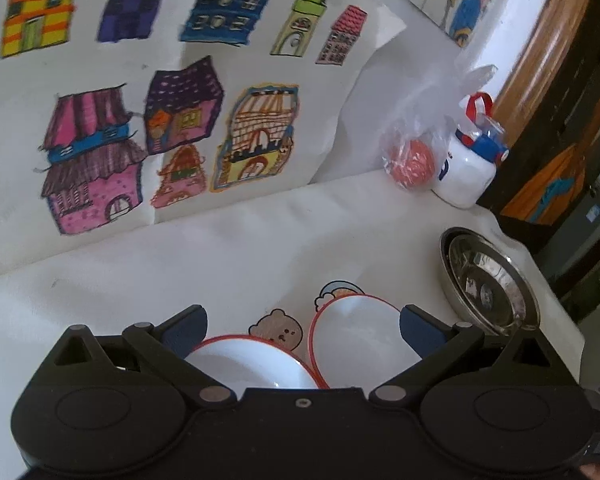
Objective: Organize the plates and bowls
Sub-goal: 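Open both grippers and move them toward the red-rimmed white bowl, then close the left gripper on the white bowl rim while the right gripper grips it too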
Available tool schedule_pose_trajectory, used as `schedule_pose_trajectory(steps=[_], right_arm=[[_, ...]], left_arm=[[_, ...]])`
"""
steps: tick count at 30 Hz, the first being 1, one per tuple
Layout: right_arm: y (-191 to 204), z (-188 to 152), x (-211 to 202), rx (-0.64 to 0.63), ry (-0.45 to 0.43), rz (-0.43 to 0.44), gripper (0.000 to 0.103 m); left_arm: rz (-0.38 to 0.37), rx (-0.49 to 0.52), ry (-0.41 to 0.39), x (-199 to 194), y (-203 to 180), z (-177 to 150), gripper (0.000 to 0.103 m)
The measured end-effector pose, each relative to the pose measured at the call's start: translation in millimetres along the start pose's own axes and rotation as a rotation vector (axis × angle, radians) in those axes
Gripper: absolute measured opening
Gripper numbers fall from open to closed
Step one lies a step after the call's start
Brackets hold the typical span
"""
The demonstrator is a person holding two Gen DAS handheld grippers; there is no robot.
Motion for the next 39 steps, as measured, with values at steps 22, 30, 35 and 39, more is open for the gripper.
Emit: schedule_pose_trajectory(steps=[22,30,35,39], right_arm=[[-6.2,-2.0,11.6,0.038,0.041,0.046,0.083],[-6.3,-4.2,14.3,0.046,0.068,0.064,0.056],[-6.2,-5.1,14.5,0.06,0.074,0.086,0.041],[-7.4,-4.7,13.9,0.074,0.072,0.091,0.032]], left_arm=[[0.006,0.177,0.177,41.2,-7.8,6.7,0.073],[0.005,0.222,0.214,43.9,-11.0,3.2,0.042],[0.003,0.251,0.225,42.7,-17.2,0.8,0.028],[0.009,0.271,0.233,43.0,-23.4,-3.5,0.014]])
Point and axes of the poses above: each gripper's, at about its wrist camera, not at the fingertips, and x roughly the way its jaws point, y to its left, z to its top, the point moved 6 cm from there along x, roughly the way its jaws point, and after that the axes turned 2 degrees about -z, right-handed, at the moved point
